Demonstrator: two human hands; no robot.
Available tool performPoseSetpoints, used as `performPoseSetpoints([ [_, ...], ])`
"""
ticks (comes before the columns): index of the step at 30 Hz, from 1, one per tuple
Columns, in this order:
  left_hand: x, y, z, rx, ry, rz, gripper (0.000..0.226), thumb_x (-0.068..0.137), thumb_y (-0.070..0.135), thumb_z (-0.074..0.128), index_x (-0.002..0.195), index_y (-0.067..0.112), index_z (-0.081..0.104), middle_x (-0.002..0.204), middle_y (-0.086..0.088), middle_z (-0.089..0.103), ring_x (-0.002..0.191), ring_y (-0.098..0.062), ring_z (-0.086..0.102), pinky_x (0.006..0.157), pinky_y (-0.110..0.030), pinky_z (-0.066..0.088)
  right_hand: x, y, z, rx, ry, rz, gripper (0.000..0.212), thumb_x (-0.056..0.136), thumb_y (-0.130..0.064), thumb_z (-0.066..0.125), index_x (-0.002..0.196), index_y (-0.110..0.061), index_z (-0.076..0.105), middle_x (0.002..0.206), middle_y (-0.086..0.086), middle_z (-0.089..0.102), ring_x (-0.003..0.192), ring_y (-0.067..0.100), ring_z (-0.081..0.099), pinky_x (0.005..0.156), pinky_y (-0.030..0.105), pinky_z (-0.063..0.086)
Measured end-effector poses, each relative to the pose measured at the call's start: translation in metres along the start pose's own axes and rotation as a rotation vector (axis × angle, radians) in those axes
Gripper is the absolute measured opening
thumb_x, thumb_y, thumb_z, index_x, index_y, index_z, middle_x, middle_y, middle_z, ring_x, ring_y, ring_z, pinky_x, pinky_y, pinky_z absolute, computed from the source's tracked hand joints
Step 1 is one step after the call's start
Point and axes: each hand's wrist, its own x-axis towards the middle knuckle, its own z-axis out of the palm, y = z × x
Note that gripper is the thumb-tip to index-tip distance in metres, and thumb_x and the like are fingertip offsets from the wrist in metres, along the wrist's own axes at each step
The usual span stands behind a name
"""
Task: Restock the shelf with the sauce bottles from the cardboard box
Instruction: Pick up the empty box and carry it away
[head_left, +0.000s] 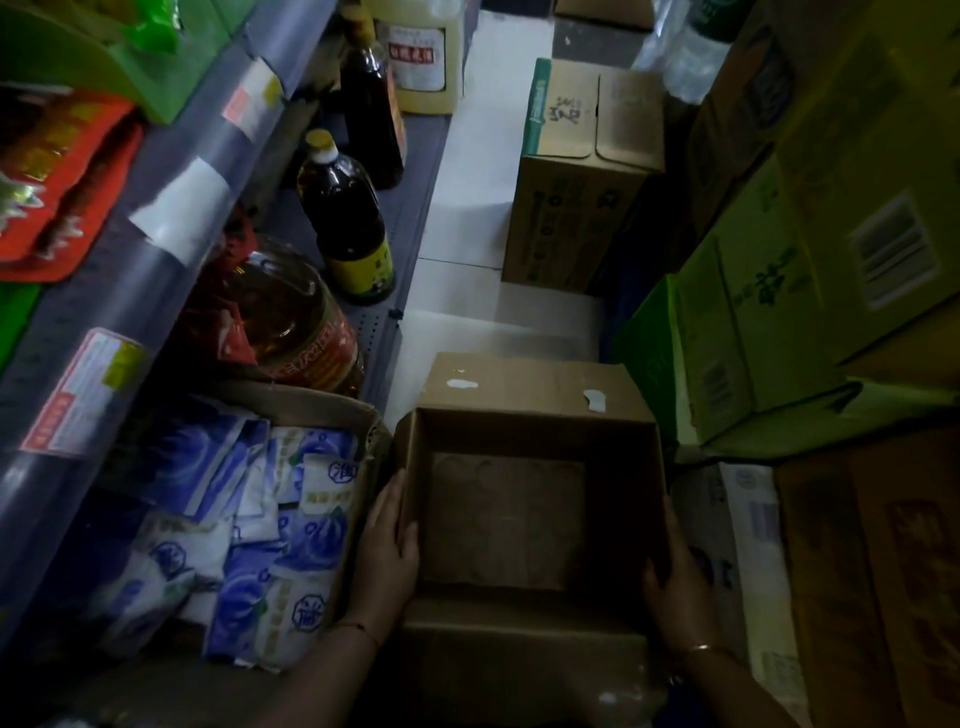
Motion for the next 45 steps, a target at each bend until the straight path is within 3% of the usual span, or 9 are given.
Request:
performPoseSetpoints([
  [5, -0.004, 0.005, 0.004, -0.063, 0.025, -0.01, 0.059, 0.096, 0.008, 0.044, 0.143, 0.037, 0.021, 0.155, 0.007, 0.026, 0.144, -0.013, 0.021, 0.114, -0.031, 0.019, 0.001, 0.0, 0.001, -0.045, -0.004, 0.033, 0.077, 0.091, 0.002, 0.044, 0.141, -0.046, 0.01, 0.136, 0.017, 0.053, 0.119, 0.033, 0.053, 0.095, 0.038, 0.041],
  [12, -0.004, 0.051, -0.034, -0.159, 0.002, 0.029, 0.055, 0.098, 0.011, 0.04, 0.143, 0.038, 0.023, 0.152, 0.004, 0.031, 0.137, -0.012, 0.031, 0.11, -0.034, 0.034, -0.004, -0.042, -0.028, -0.011, 0.098, -0.055, 0.07, 0.089, 0.007, 0.044, 0.148, -0.025, 0.023, 0.145, 0.012, 0.044, 0.122, 0.032, 0.049, 0.096, 0.032, 0.036],
  [15, -0.006, 0.09, -0.06, -0.184, 0.003, 0.034, 0.053, 0.099, 0.01, 0.04, 0.145, 0.032, 0.025, 0.147, 0.007, 0.036, 0.131, -0.008, 0.036, 0.098, -0.017, 0.037, -0.009, -0.076, -0.053, -0.062, 0.13, -0.018, 0.072, 0.087, 0.01, 0.045, 0.148, -0.024, 0.024, 0.103, 0.022, 0.066, 0.066, 0.026, 0.056, 0.063, 0.026, 0.041],
  [17, -0.008, 0.119, -0.081, -0.194, 0.013, 0.044, 0.053, 0.099, 0.01, 0.04, 0.146, 0.03, 0.026, 0.144, 0.01, 0.036, 0.131, -0.009, 0.037, 0.1, -0.021, 0.037, -0.011, -0.101, -0.073, -0.075, 0.113, -0.031, 0.079, 0.086, 0.01, 0.045, 0.145, -0.037, 0.02, 0.087, 0.015, 0.067, 0.054, 0.023, 0.051, 0.049, 0.026, 0.036],
  [21, -0.013, 0.185, -0.129, -0.179, 0.056, 0.107, 0.054, 0.098, 0.006, 0.041, 0.145, 0.029, 0.028, 0.143, 0.014, 0.034, 0.133, -0.007, 0.034, 0.106, -0.026, 0.033, -0.015, -0.164, -0.119, -0.021, 0.106, -0.045, 0.086, 0.083, 0.007, 0.048, 0.144, -0.046, 0.021, 0.123, 0.014, 0.062, 0.1, 0.035, 0.063, 0.086, 0.036, 0.05],
  [23, -0.011, 0.217, -0.153, -0.161, 0.088, 0.126, 0.054, 0.097, 0.002, 0.041, 0.146, 0.022, 0.03, 0.145, 0.012, 0.035, 0.134, -0.005, 0.032, 0.107, -0.022, 0.029, -0.018, -0.202, -0.141, 0.009, 0.112, -0.065, 0.081, 0.084, 0.009, 0.047, 0.145, -0.039, 0.024, 0.13, 0.019, 0.059, 0.106, 0.038, 0.061, 0.087, 0.034, 0.046],
  [31, 0.023, 0.336, -0.23, -0.106, 0.175, 0.174, 0.054, 0.093, -0.006, 0.043, 0.144, 0.012, 0.035, 0.14, 0.011, 0.035, 0.132, -0.007, 0.032, 0.098, -0.005, 0.023, 0.002, -0.335, -0.216, 0.029, 0.174, -0.107, 0.081, 0.083, 0.009, 0.046, 0.146, -0.038, 0.026, 0.131, 0.017, 0.059, 0.112, 0.034, 0.06, 0.093, 0.028, 0.039],
  [42, 0.138, 0.448, -0.274, -0.082, 0.188, 0.229, 0.053, 0.093, 0.0, 0.048, 0.143, 0.015, 0.037, 0.148, -0.002, 0.04, 0.141, -0.018, 0.031, 0.115, -0.034, 0.027, 0.101, -0.444, -0.261, 0.102, 0.223, -0.074, 0.081, 0.085, 0.006, 0.044, 0.145, -0.043, 0.021, 0.119, 0.023, 0.064, 0.094, 0.035, 0.065, 0.086, 0.041, 0.051],
  [45, 0.176, 0.475, -0.279, -0.097, 0.141, 0.223, 0.054, 0.094, 0.0, 0.046, 0.144, 0.015, 0.035, 0.149, -0.003, 0.04, 0.14, -0.018, 0.033, 0.11, -0.028, 0.029, 0.135, -0.467, -0.268, 0.094, 0.205, -0.095, 0.084, 0.083, 0.007, 0.043, 0.145, -0.045, 0.019, 0.114, 0.022, 0.066, 0.091, 0.035, 0.065, 0.083, 0.039, 0.052],
])
